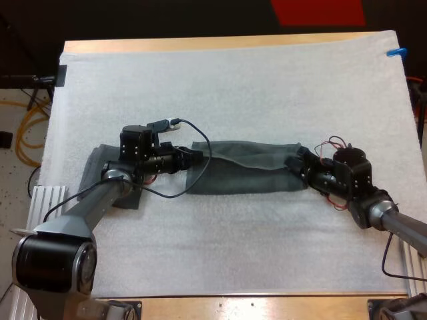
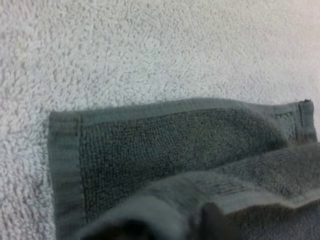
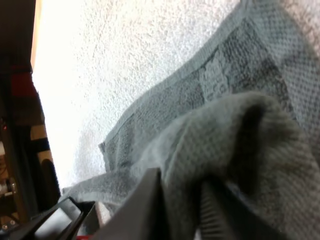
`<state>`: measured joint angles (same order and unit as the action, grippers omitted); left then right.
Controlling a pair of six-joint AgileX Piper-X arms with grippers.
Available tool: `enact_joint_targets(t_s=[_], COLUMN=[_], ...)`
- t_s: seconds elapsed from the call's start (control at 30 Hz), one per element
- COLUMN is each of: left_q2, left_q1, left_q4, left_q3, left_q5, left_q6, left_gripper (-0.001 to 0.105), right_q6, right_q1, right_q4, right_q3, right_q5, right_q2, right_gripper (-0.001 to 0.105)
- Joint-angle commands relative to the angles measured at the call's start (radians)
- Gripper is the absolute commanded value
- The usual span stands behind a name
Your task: Pick towel from pile fold and stack
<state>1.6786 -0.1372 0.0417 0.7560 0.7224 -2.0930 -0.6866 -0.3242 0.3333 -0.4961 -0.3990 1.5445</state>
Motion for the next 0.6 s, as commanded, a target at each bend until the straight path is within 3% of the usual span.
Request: enact_joint_targets(t_s=[0.0, 0.07, 0.13, 0.27, 0.43, 0.57], left_q2=[-0.004, -0.004, -0.004, -0.007, -0.061, -0.158], left_q1=[0.001, 0.001, 0.001, 0.001, 0.001, 0.001], left_q4=[-0.013, -0.013, -0.013, -0.018, 0.020, 0.155], left_q3=[0.007, 0.007, 0.013, 0.047, 0.094, 0.132], left_q5=[0.001, 0.001, 0.001, 0.039, 0.092, 0.060], left_q6=[0.011, 0.011, 0.011, 0.018, 0.038, 0.157], left_gripper=[0.034, 0.035, 0.036, 0.036, 0.039, 0.065], right_q6=[-0.024, -0.058, -0.113, -0.167, -0.265, -0.398], right_q1=[0.006, 0.006, 0.006, 0.006, 0.006, 0.006], right_q4=[0.007, 0.014, 0.047, 0.143, 0.126, -0.070], right_q3=[-0.010, -0.010, -0.012, -0.019, -0.056, -0.111], right_q5=[-0.001, -0.001, -0.001, -0.005, -0.012, 0.003], right_q2=[-0.001, -0.001, -0.001, -0.004, -0.045, -0.112], right_gripper=[0.046, 0.068, 0.079, 0.080, 0.078, 0.075])
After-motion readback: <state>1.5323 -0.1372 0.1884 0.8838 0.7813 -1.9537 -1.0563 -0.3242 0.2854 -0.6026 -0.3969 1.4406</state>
